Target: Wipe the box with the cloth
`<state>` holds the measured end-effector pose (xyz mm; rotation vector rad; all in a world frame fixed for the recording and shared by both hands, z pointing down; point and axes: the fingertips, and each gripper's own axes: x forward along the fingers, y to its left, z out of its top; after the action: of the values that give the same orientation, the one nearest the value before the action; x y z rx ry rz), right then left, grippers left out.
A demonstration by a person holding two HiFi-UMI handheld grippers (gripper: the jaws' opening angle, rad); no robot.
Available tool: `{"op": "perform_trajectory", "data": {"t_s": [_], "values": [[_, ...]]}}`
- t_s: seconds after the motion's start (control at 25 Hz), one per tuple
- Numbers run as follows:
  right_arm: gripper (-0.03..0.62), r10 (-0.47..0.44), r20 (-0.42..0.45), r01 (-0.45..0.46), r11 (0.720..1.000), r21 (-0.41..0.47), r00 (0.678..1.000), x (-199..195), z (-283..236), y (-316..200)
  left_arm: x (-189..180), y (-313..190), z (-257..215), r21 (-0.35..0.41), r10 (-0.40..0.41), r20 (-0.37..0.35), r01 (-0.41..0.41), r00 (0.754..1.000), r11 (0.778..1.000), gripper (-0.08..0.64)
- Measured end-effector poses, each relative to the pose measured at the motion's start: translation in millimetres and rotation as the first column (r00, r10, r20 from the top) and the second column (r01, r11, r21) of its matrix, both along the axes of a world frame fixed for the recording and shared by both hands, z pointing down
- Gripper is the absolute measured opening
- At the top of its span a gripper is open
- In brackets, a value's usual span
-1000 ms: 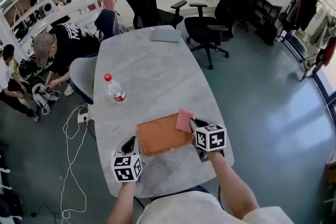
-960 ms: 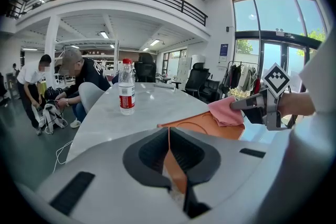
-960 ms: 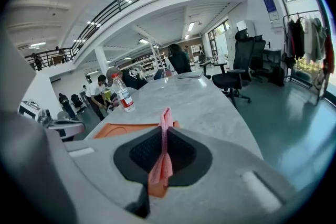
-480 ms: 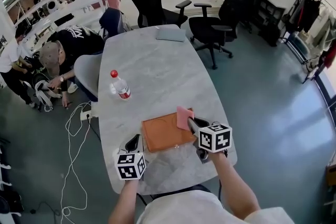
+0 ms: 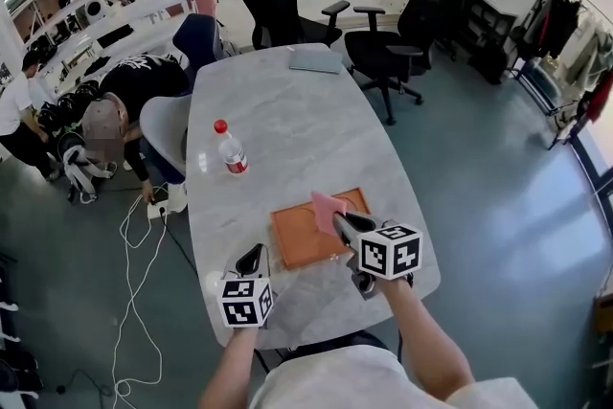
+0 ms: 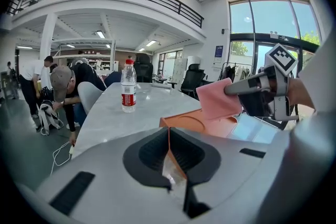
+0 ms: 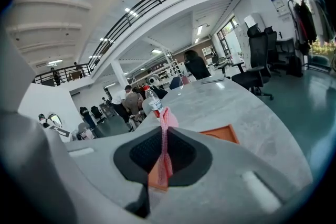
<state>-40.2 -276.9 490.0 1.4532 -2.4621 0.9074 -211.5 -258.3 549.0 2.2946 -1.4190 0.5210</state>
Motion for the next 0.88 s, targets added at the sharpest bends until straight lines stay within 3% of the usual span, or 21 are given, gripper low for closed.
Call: {"op": "perform_trajectory", "data": {"t_s": [0.4,0.76,0.88], "values": [[0.014,-0.065,0.129,0.070,0.997,-0.036,0.990,-60,-6,34,-19,16,5,-0.005,0.052,-0.018,-0.052,0.999,0.999,0.017],[0.015,-0.131,0.234,0.163,0.979,-0.124,0.963,-90,16,52,-25,26,6,-0.013,0.030,-0.015,-0.030,0.999,0.999,0.017],[0.014,-0.125,0.218,0.161,0.975,-0.156,0.968,-88,34,52,-23,30,6,-0.014,0.010,-0.005,-0.010,1.000,1.000,0.017]]}}
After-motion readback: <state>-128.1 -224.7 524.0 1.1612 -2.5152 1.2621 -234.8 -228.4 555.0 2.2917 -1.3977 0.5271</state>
